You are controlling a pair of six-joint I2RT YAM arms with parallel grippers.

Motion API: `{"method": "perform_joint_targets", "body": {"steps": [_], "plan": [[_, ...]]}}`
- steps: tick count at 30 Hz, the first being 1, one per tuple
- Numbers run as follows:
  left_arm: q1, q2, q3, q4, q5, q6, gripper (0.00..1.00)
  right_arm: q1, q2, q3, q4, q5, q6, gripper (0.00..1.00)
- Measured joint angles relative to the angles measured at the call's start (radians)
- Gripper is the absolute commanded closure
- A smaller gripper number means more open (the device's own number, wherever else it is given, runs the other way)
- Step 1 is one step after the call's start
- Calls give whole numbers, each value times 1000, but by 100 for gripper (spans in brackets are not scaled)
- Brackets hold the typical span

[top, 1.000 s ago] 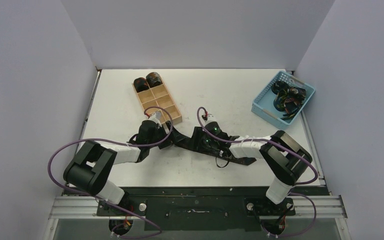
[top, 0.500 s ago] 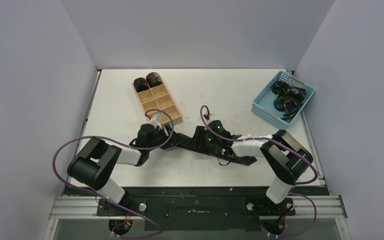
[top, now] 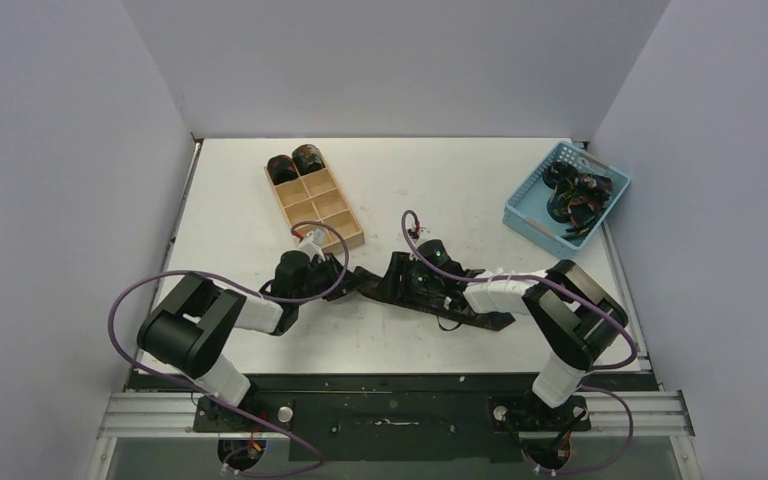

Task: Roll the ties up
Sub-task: Roll the tie at the center of the board.

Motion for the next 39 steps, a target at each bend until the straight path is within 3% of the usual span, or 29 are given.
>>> {"method": "perform_joint_targets", "body": {"steps": [4, 8, 18, 30, 39], "plan": [[-8, -39, -2, -47, -7, 11, 100, 0, -27, 2, -45, -2, -2, 41], [-31, -119, 0, -160, -54, 49, 100, 0, -80, 2, -114, 9, -10, 39], [-179, -260, 186, -679, -388, 190, 100, 0, -359, -68, -224, 155, -71, 38], [-315, -235, 391, -1132, -834, 186, 100, 0, -551, -293, -295, 269, -72, 39], [-463, -24, 581, -1343, -1117, 167, 100, 0, -708, -375, -343, 293, -53, 38]]}}
